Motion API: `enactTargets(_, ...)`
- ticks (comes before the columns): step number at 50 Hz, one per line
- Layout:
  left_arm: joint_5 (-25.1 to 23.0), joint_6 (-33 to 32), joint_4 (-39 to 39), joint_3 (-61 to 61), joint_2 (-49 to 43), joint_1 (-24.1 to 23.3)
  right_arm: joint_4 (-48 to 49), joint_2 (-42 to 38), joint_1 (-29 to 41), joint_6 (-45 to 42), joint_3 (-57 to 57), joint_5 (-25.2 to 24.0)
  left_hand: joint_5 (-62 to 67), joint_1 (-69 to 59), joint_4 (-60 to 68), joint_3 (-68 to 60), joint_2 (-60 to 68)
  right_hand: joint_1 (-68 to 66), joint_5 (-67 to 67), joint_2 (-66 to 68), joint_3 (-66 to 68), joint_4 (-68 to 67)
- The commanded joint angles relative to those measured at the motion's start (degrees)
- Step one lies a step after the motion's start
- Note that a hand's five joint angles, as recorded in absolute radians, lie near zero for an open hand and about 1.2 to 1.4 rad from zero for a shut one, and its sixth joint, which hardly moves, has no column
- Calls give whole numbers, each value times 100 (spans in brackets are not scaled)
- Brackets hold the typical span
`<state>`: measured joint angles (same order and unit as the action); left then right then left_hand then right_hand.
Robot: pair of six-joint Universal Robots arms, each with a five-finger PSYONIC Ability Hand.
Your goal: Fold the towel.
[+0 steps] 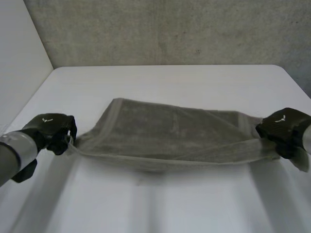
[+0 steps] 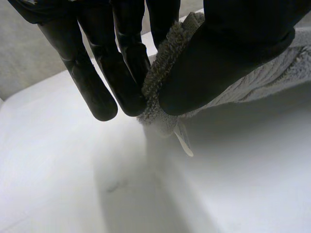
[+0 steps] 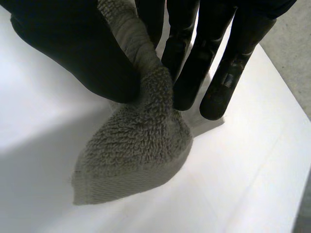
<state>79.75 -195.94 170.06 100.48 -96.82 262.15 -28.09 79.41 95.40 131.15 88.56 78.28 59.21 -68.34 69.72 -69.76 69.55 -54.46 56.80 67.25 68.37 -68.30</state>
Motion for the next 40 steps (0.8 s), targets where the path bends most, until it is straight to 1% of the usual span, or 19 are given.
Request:
enactTargets(1,-812,-5,-210,139,234,232,-153,145,4,-256,240,65,1079,-1166,1028,-1024,1045,-2554,1320,1275,1163,-1169)
enactTargets(3,-821,-14,-62,69,-97,205,-127,-422,57,-274,215,126,1079,-1166,1028,-1024,1045,-2554,1320,1275,1163,-1169)
enactTargets(4,-821,-14,-61,68,-100,205,-126,-426,57,-274,214,126,1079,-1166,1028,-1024,1045,-2554,1320,1275,1163,-1169)
enactTargets(6,-777,-23,193,-246,-703,100,-118,-1003,180,-283,-13,275,1079,-1166,1028,-1024,1045,-2554,1320,1275,1163,-1169)
enactTargets(9,-768,-23,247,-512,-1005,-6,-118,-1226,295,-274,-217,443,1079,-1166,1028,-1024,1045,-2554,1320,1275,1163,-1169)
enactTargets(11,-646,-41,247,-1159,-1600,-207,-100,-1610,574,-274,-741,871,1079,-1166,1028,-1024,1045,-2554,1320,1275,1163,-1169)
enactTargets(12,-645,-41,247,-1162,-1603,-208,-100,-1612,576,-274,-744,873,1079,-1166,1028,-1024,1045,-2554,1320,1275,1163,-1169)
enactTargets(14,-339,-32,212,-1958,-2040,-330,5,-1910,742,-265,-1417,1162,1079,-1166,1028,-1024,1045,-2554,1320,1275,1163,-1169)
enactTargets(20,49,-85,238,-3430,-2350,-630,550,-1990,875,-168,-2607,1234,1079,-1166,1028,-1024,1045,-2554,1320,1275,1163,-1169)
enactTargets(22,172,-146,343,-4558,-2367,-779,1381,-1833,1050,225,-3377,1251,1079,-1166,1028,-1024,1045,-2554,1320,1275,1163,-1169)
enactTargets(23,172,-146,344,-4564,-2367,-779,1385,-1832,1050,227,-3381,1251,1079,-1166,1028,-1024,1045,-2554,1320,1275,1163,-1169)
enactTargets(25,338,-59,824,-5535,-2297,-805,2504,-1404,1121,892,-3522,1225,1079,-1166,1028,-1024,1045,-2554,1320,1275,1163,-1169)
enactTargets(26,339,-58,827,-5539,-2297,-806,2510,-1401,1121,895,-3521,1225,1079,-1166,1028,-1024,1045,-2554,1320,1275,1163,-1169)
enactTargets(27,444,-6,1158,-5844,-2236,-849,3085,-1167,1112,1139,-3382,1173,1079,-1166,1028,-1024,1045,-2554,1320,1275,1163,-1169)
enactTargets(28,445,-5,1161,-5847,-2236,-849,3090,-1164,1112,1141,-3381,1172,1079,-1166,1028,-1024,1045,-2554,1320,1275,1163,-1169)
enactTargets(30,681,222,1756,-5935,-1973,-867,3939,-840,1103,1308,-2979,1129,1079,-1166,1028,-1024,1045,-2554,1320,1275,1163,-1169)
enactTargets(32,743,362,1933,-5891,-1894,-867,4126,-752,1103,1291,-2776,1102,1079,-1166,1028,-1024,1045,-2554,1320,1275,1163,-1169)
enactTargets(36,735,566,1970,-5574,-1831,-841,4004,-716,1103,1220,-2484,1014,1079,-1166,1028,-1024,1045,-2554,1320,1275,1163,-1169)
enactTargets(40,630,671,1882,-4454,-1770,-771,3514,-742,1103,1177,-2037,795,1079,-1166,1028,-1024,1045,-2554,1320,1275,1163,-1169)
